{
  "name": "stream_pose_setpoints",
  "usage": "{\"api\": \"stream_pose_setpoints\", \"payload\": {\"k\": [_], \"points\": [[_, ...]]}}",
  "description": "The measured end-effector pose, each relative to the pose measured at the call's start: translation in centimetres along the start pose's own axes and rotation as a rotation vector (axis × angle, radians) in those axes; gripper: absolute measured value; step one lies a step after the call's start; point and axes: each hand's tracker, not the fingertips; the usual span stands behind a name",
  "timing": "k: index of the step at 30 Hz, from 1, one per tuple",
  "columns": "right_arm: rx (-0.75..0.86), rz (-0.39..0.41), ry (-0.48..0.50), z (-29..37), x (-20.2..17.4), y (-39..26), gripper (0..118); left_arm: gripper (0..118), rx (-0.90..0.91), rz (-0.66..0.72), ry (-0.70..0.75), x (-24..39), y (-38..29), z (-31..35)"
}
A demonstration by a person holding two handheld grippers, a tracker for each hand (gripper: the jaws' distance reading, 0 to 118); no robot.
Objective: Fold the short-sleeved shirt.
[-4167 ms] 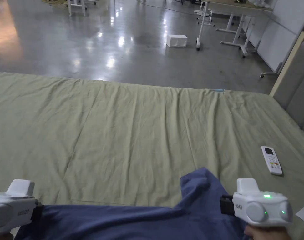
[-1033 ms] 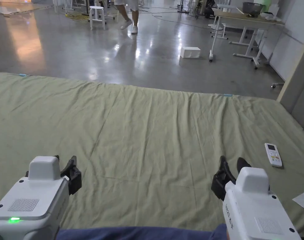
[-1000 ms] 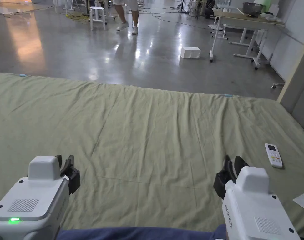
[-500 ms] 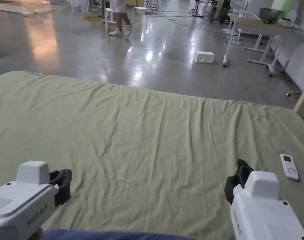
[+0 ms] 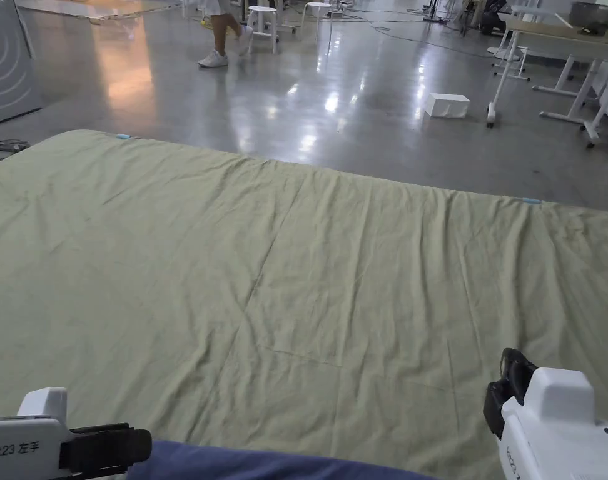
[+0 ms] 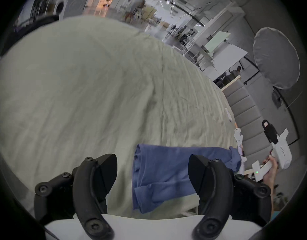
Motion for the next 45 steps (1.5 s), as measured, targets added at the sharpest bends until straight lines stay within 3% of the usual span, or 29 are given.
{"api": "stream_pose_setpoints", "payload": {"k": [6, 13, 15, 18, 20, 21, 22, 26, 29, 34, 41, 45], "points": [[-0.014, -0.003, 0.014, 0.1, -0.1, -0.2, 0, 86, -0.172, 0.192, -0.191, -4.1, -0.6, -3.4], [-0.009, 0.006, 0.028, 0.6, -0.5, -0.3, 0, 85, -0.12, 0.282, -0.422, -5.4, -2.0, -5.4], [-0.01, 0.004, 0.046, 0.5, -0.8, -0.5, 0, 78, -0.128, 0.279, -0.449, -5.1, -2.3, -6.2], [-0.015, 0.02, 0.056, 0.6, -1.2, -0.7, 0, 72, -0.12, 0.267, -0.427, -3.8, -2.6, -6.3], [-0.02, 0.02, 0.059, 0.6, -1.4, -0.8, 0, 47, -0.151, 0.219, -0.367, -3.2, -2.9, -6.6], [-0.024, 0.019, 0.062, 0.5, -1.5, -0.9, 0, 22, -0.171, 0.199, -0.32, -3.1, -3.1, -7.0], [-0.026, 0.018, 0.064, 0.5, -1.6, -0.9, 0, 15, -0.181, 0.181, -0.289, -2.9, -3.3, -7.3], [-0.032, 0.025, 0.069, 0.5, -1.7, -1.1, 0, 10, -0.145, 0.219, -0.291, -2.4, -3.2, -6.5], [-0.035, 0.035, 0.071, 0.5, -1.6, -1.1, 0, 8, -0.13, 0.128, -0.242, -2.2, -2.4, -5.9], [-0.034, 0.037, 0.068, 0.6, -1.2, -1.0, 0, 8, -0.108, 0.123, -0.244, -1.2, -0.6, -3.5], [-0.022, 0.036, 0.076, 0.4, -1.1, -0.8, 0, 8, -0.059, 0.024, -0.054, -1.9, 3.0, 2.1], [-0.018, 0.037, 0.089, 0.1, -1.3, -0.6, 0, 8, -0.024, -0.01, 0.123, -2.7, 4.4, 5.7]]}}
